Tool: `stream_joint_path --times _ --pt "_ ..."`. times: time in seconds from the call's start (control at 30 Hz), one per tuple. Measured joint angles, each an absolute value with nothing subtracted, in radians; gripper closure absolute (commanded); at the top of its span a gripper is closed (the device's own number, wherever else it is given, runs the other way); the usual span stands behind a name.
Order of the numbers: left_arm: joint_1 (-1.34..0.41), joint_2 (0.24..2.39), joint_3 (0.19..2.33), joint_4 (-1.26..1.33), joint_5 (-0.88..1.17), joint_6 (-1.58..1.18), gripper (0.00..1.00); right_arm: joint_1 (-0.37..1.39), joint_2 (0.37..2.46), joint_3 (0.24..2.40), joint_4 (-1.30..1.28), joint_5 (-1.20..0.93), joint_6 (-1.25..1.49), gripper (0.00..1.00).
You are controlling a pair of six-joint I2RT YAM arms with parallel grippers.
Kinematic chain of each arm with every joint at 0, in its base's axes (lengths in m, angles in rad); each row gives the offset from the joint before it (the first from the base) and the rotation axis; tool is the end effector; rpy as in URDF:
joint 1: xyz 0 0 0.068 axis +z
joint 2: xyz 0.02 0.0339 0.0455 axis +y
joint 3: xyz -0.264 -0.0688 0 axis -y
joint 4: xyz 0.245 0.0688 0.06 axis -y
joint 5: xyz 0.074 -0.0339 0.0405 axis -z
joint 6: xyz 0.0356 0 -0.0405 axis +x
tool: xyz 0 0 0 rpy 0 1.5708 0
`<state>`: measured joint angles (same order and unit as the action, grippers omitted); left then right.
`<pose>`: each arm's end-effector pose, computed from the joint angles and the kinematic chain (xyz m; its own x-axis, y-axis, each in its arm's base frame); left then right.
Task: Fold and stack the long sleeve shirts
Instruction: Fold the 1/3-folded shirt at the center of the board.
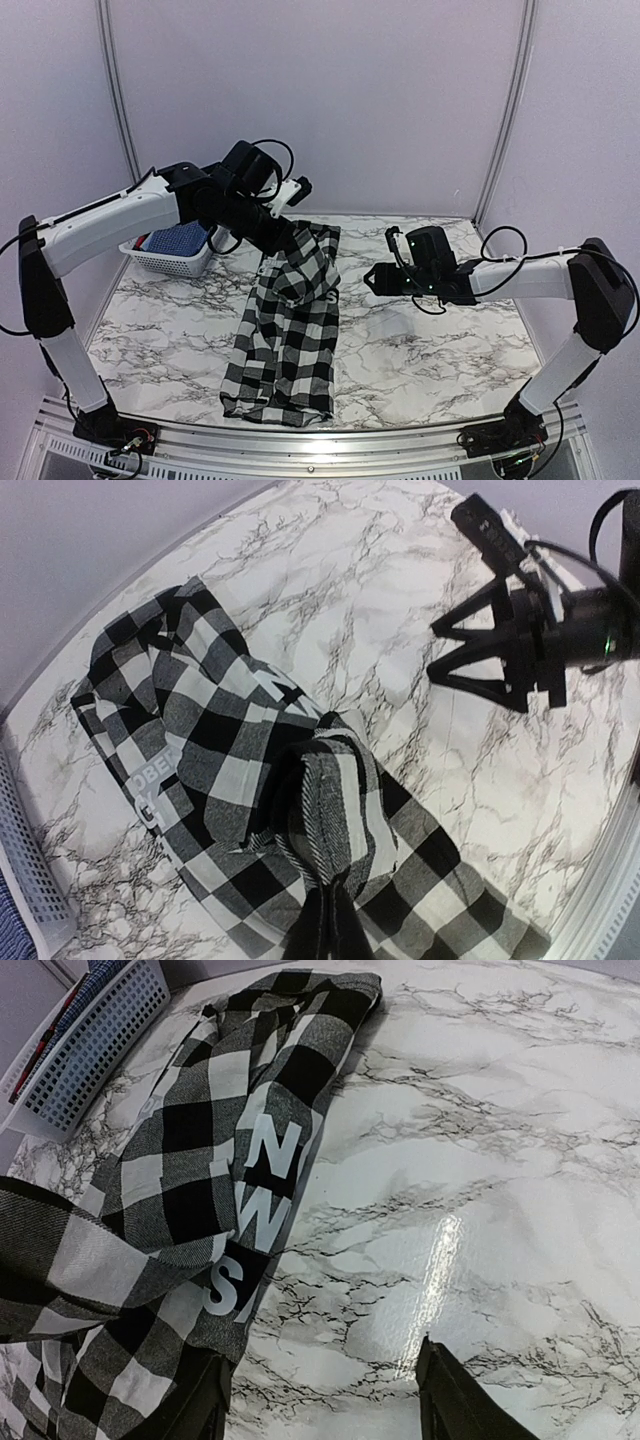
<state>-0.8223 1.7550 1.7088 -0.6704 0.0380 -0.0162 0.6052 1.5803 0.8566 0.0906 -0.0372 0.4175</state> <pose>0.2702 -0.2929 0.3497 -0.4591 0.4705 -0.7535 0.7443 0.6668 -0.0372 0.2741 0.1912 0.1954 -0.6853 0.0186 -0.7280 -0.3449 0.8721 0.3470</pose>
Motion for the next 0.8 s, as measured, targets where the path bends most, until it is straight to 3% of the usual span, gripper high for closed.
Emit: stream_joint_path --times 0.27,0.57,0.8 --pt "-0.835 1.729 1.716 -0.79 -0.011 0.131 1.0 0.604 1.58 0.873 0.089 -0.039 0.416 0.4" --pt "-1.073 1.678 1.714 -0.837 -0.053 0.237 1.0 0.604 1.581 0.891 0.08 -0.044 0.414 0.4" --pt "-1.093 1.714 1.677 -0.844 -0.058 0.253 1.0 0.603 1.609 0.954 0.047 -0.052 0.41 0.4"
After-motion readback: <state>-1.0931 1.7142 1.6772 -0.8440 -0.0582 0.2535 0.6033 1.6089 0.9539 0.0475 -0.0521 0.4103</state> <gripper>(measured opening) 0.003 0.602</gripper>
